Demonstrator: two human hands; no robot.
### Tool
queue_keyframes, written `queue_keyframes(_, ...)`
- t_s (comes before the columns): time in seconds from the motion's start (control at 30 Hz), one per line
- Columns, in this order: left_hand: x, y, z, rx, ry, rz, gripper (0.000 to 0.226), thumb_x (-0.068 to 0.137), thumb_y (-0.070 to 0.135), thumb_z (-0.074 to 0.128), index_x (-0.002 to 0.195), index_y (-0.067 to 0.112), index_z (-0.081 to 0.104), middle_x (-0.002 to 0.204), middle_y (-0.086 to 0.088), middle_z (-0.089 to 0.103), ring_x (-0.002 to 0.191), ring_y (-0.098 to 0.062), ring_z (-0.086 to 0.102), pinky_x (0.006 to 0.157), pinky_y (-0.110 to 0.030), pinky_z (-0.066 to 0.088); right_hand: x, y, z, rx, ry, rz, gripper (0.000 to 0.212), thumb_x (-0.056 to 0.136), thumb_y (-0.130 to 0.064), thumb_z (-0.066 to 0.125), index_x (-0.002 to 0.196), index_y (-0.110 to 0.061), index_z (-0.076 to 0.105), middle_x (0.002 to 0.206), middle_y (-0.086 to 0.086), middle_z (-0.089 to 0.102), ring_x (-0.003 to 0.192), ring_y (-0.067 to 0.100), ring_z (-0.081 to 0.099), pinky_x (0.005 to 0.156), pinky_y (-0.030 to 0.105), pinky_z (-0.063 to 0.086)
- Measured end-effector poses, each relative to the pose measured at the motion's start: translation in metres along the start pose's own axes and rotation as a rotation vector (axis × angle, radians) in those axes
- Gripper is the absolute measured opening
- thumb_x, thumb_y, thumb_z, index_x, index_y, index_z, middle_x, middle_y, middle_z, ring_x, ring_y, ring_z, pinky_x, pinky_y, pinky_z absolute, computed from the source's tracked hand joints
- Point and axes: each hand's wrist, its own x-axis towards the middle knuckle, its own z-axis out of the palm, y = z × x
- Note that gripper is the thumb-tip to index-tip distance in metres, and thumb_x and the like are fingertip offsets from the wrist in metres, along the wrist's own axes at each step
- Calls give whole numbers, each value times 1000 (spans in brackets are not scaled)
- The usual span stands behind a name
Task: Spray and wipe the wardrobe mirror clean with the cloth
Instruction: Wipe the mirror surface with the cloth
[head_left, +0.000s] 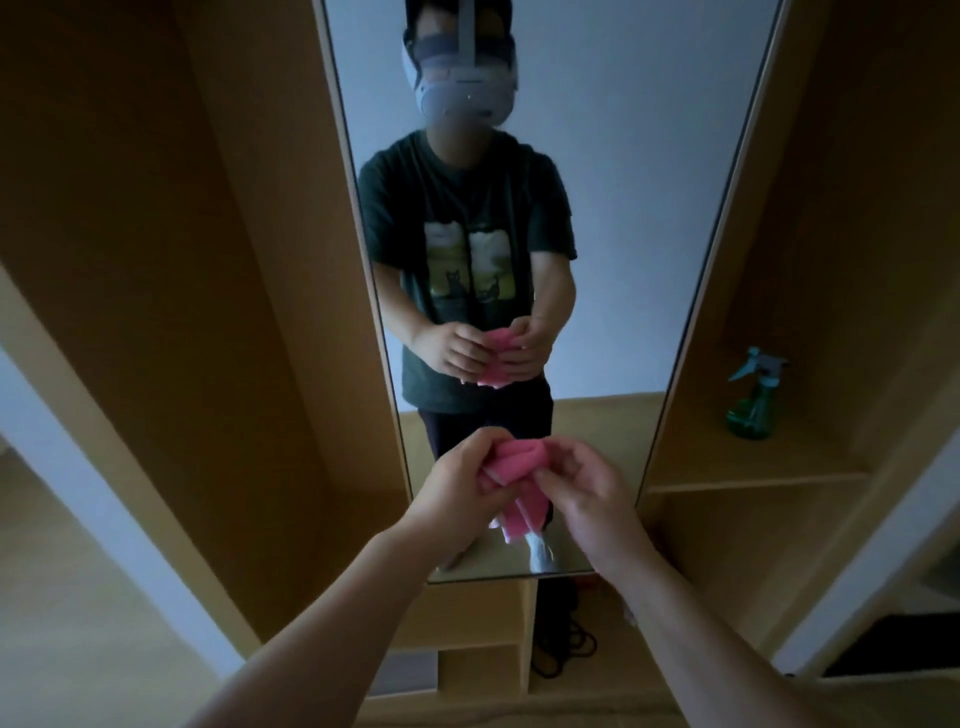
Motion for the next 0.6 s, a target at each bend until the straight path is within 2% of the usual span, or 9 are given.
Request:
queue_keyframes(0.13,-4,17,-45,-45,87,-2,30,80,28,75,95,39,51,88,12,63,77,3,62,57,-14,50,2,-30,16,-167,-29,-125,21,91,-11,64,112,-17,63,104,-2,70,101,12,66,87,27,54)
queue_keyframes(0.3,-1,40,-86,-18,161,34,23,81,28,72,92,33,52,89,9,62,77,-1,62,58,-19,54,22,-70,3,-395,188,-254,16,95,-22,60,110,-26,64,107,-14,67,101,-4,61,84,12,47)
queue_keyframes(0.37,4,47,-95,-4,194,41,22,81,27,71,91,32,53,88,7,62,76,-3,62,60,-23,57,37,-84,-12,-472,266,-306,19,96,-23,57,114,-23,63,113,-11,65,102,-3,59,83,11,45)
queue_keyframes(0.43,8,52,-101,8,238,45,22,81,23,71,90,32,52,88,6,62,76,-1,62,56,-20,55,53,-97,-30,-534,335,-362,24,97,-22,54,121,-21,60,118,-8,62,102,-3,57,79,7,41)
queue_keyframes(0.5,12,55,-105,-3,282,22,23,82,20,69,87,32,50,87,4,62,75,3,63,51,-14,51,69,-110,-52,-568,431,-406,30,97,-19,53,127,-17,56,122,-5,58,104,4,56,81,9,40)
queue_keyframes(0.6,20,61,-111,-3,351,-16,22,84,16,67,86,29,49,87,1,61,73,2,64,49,-14,50,94,-126,-84,-584,575,-442,36,96,-17,54,132,-18,51,128,0,54,110,10,54,89,23,45)
